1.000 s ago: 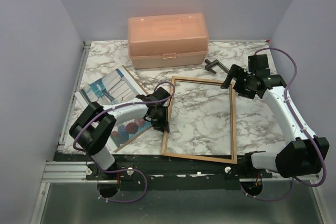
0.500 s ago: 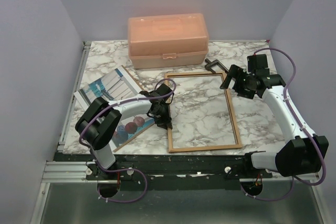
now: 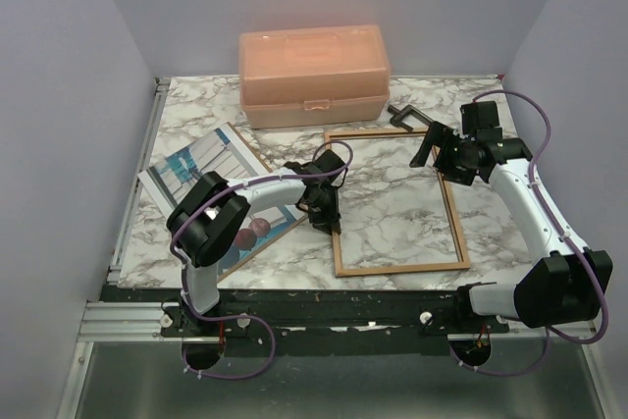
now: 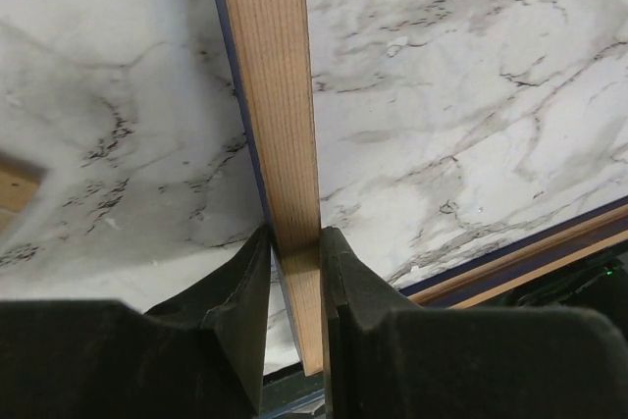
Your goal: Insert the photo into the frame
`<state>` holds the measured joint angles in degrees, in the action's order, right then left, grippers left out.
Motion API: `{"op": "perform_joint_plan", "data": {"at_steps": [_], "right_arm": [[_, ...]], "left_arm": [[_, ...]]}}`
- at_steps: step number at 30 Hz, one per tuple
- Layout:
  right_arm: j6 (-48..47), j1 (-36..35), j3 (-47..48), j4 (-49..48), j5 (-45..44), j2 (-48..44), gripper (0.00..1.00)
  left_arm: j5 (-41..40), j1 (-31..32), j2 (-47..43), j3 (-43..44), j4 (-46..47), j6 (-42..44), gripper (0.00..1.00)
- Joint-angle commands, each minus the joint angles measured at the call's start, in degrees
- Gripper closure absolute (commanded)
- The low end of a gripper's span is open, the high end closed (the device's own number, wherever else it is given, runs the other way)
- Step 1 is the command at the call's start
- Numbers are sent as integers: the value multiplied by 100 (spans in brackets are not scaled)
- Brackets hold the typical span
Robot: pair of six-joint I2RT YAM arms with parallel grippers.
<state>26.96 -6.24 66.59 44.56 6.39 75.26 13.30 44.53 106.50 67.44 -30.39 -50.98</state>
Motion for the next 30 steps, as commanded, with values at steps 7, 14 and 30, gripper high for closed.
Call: {"op": "perform_joint_plan", "data": {"at_steps": [7,14,30], "right_arm": [[-41,18,-5,-137,176,42,0],[-10,18,-75,-184,244,43,0],[-25,18,-177,-289,497,-53,0]], "left_arm": [[-223,176,345,200,295,658,100],[-173,184,447,187,60,410,100],[-787,188,-886,-189,100,434,39]]}}
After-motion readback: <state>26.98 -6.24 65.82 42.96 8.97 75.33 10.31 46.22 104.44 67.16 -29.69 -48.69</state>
